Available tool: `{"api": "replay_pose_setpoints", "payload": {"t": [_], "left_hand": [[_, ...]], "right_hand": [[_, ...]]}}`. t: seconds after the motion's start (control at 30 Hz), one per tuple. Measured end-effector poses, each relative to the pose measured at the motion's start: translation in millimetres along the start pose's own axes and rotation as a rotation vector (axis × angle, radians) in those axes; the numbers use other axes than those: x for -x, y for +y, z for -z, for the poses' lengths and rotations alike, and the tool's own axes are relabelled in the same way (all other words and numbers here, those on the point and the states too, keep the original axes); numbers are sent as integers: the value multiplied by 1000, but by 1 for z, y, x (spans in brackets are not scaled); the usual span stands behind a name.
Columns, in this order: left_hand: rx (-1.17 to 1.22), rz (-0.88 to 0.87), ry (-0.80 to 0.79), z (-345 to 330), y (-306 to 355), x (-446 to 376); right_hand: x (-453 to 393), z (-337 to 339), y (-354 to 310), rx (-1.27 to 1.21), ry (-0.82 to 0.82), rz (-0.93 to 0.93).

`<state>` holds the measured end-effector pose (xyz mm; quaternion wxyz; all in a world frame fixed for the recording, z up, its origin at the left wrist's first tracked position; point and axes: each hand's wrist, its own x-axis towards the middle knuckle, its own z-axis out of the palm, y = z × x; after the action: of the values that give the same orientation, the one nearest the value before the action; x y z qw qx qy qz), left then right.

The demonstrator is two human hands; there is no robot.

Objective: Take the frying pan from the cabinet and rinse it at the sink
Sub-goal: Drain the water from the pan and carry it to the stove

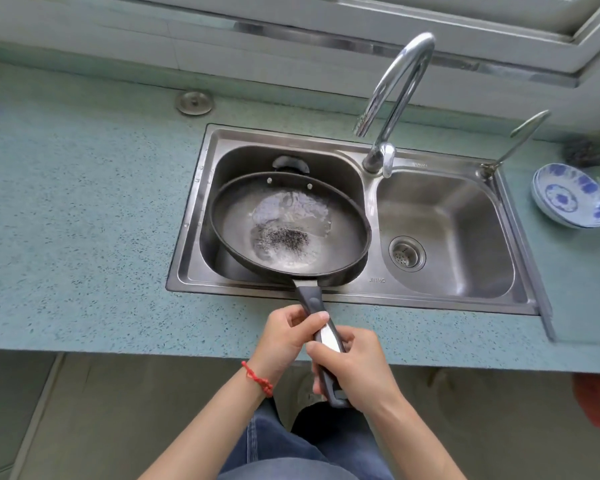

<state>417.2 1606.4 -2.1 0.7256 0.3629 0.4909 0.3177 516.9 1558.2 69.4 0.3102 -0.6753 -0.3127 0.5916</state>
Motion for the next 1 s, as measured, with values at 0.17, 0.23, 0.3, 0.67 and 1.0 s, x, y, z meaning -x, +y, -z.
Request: {"api": "replay_pose_setpoints", "payload": {"t": [0.17,0.23,0.3,0.67,1.0], "left_hand": [[183,83,-105,-3,6,6],[251,105,-108,-8,8,9],[320,119,-89,-14,9,12],[153,-25,11,-24,20,16],[-127,-241,196,-31,27,22]], "right_hand": [[11,2,6,-52,-19,73],[13,3,8,-64,-35,100],[14,5,9,-67,-43,117],[18,16,11,-88,-108,170],[19,12,5,8,18,149]]}}
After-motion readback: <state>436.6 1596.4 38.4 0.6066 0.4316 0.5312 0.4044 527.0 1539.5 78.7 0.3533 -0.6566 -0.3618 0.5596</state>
